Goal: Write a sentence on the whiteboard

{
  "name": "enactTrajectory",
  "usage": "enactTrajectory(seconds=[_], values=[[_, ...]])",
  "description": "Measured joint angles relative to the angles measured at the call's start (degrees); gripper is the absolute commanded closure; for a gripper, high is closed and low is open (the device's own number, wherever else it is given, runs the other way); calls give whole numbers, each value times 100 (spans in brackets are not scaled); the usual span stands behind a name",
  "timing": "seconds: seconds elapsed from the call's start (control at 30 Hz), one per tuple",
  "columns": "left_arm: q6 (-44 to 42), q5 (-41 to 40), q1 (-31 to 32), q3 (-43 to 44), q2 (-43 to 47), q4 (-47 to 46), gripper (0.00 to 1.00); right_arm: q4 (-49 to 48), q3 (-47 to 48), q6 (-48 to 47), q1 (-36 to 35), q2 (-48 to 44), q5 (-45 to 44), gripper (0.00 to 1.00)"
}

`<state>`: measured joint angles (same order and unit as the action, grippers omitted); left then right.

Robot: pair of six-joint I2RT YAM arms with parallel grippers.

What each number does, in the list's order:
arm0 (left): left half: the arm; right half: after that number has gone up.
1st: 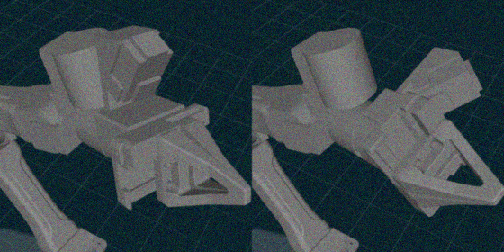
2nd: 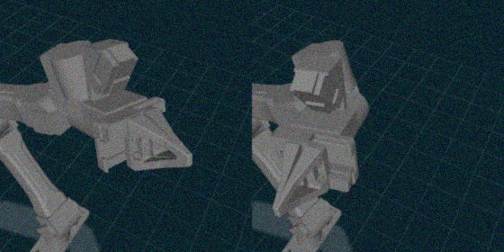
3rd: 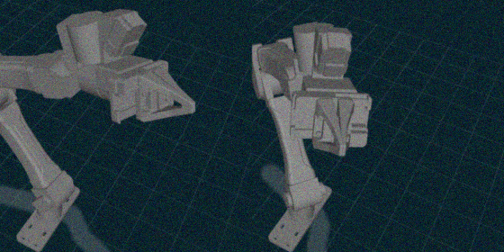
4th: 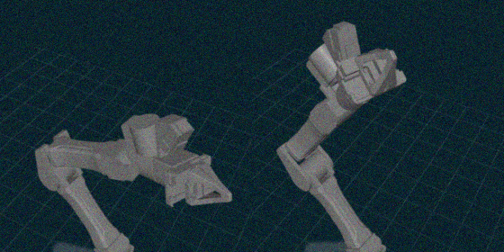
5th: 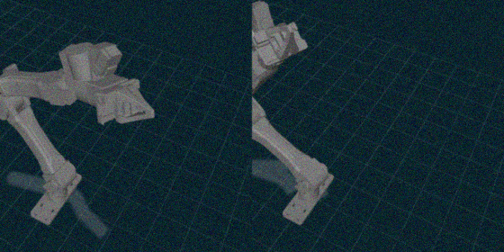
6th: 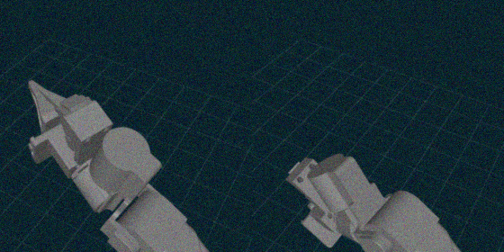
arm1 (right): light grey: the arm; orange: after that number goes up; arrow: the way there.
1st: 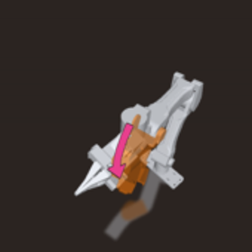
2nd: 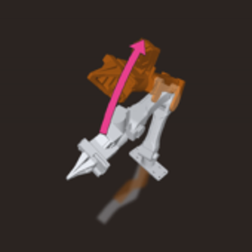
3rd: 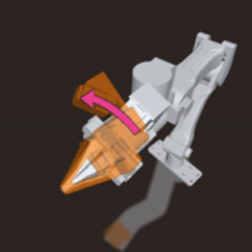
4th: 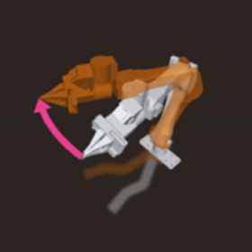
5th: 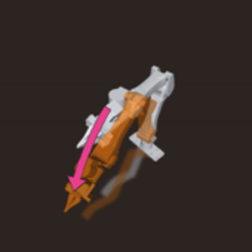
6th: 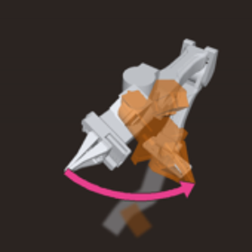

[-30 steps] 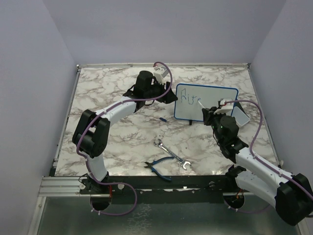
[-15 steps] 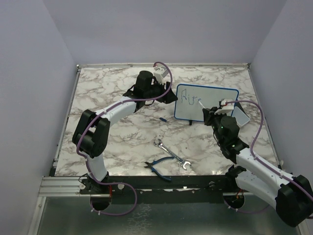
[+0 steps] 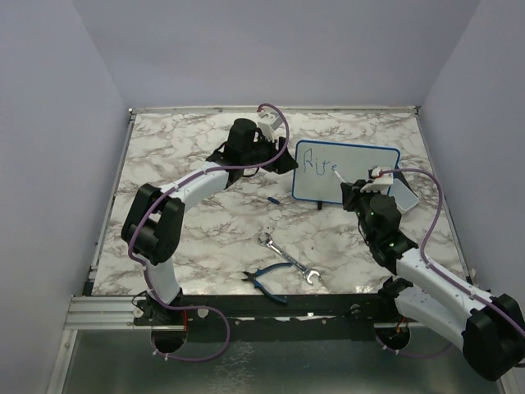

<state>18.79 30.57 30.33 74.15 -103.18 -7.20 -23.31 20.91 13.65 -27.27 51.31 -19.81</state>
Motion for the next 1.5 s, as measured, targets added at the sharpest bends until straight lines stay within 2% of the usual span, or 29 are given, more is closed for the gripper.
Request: enactTrajectory(seconds=[0.4, 0.83, 1.3, 1.5], values=[[2, 0, 0, 0, 0, 0, 44, 149, -42, 28, 0, -216, -229, 99], [0, -2, 0, 0, 0, 0, 43, 249, -116, -24, 0, -597, -39, 99], [33, -52, 0, -2, 74, 2, 30, 813, -98, 39, 0, -1226, 166, 99], [52, -127, 0, -57, 271, -2, 29, 1113, -31, 243, 0, -1261, 39, 99]])
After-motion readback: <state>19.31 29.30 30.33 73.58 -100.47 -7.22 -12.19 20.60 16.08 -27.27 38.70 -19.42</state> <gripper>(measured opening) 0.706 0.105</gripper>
